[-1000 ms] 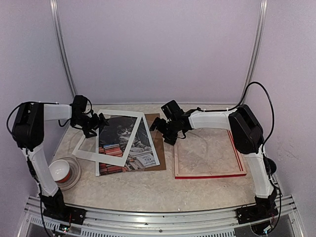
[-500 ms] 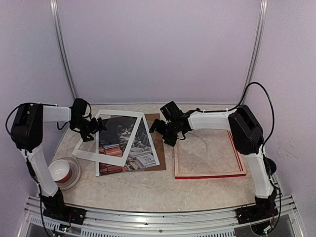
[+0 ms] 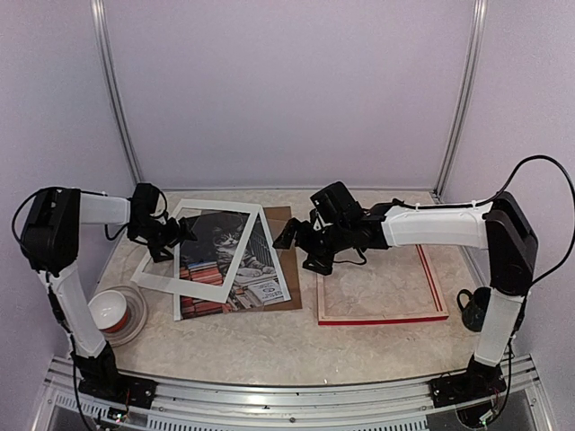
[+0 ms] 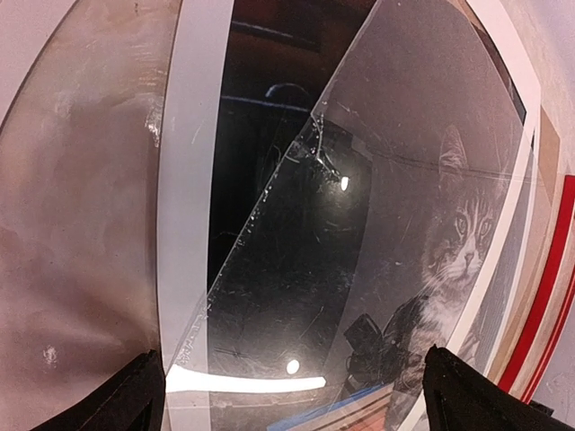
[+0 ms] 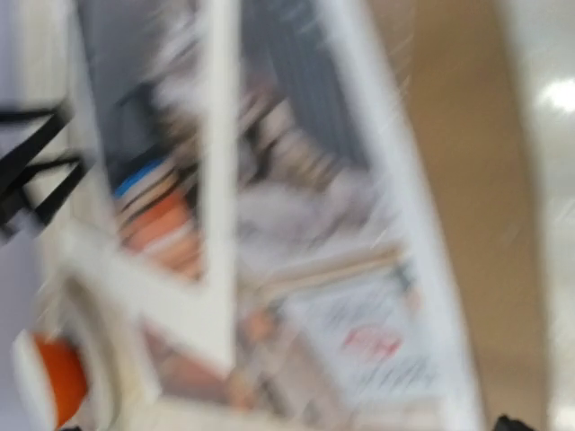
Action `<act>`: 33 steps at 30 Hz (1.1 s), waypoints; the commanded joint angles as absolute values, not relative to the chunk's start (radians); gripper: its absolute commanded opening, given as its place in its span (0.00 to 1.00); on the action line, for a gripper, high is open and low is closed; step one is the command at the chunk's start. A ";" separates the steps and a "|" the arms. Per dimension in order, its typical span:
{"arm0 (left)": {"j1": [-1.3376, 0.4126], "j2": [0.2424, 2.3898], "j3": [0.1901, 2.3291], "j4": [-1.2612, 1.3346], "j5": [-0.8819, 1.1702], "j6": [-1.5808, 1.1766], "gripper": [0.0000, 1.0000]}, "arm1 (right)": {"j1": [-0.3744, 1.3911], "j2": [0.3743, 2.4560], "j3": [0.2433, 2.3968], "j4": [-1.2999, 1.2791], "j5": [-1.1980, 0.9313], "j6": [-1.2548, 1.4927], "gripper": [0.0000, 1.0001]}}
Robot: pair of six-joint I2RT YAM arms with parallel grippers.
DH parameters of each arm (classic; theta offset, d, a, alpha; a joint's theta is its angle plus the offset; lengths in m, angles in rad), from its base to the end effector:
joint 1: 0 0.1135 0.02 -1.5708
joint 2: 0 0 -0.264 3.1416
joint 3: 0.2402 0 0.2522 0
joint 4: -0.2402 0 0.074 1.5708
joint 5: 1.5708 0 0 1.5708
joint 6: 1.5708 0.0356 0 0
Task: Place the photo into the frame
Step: Pick up the glass panel from the mat board.
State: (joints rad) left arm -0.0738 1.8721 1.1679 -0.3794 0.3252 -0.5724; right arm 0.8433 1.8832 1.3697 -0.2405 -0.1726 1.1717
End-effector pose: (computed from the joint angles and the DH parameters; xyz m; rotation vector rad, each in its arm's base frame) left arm 0.3725 -0.0389 0.1575 -0.5620 2.6558 -0.6360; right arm 0.2771 0.3203 0.2220 0.3334 2.6158 1.0859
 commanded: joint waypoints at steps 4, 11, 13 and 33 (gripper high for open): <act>-0.080 1.831 1.132 -0.335 0.365 -0.601 0.99 | 0.939 1.881 1.257 -0.114 -0.276 1.266 1.00; -0.077 1.811 1.098 -0.305 0.376 -0.609 0.99 | 0.999 1.991 1.279 -0.091 -0.299 1.332 1.00; -0.077 1.805 1.092 -0.300 0.381 -0.611 0.99 | 1.005 2.018 1.278 -0.072 -0.310 1.358 1.00; -0.078 1.814 1.063 -0.249 0.456 -0.623 0.99 | 1.023 2.008 1.160 0.275 -0.350 1.504 1.00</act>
State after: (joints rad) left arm -0.0734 1.8309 1.0763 -0.2672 0.3996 -0.6064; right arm 1.0088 2.0659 1.2266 0.1787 -0.3622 1.4841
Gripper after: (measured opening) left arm 0.989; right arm 0.996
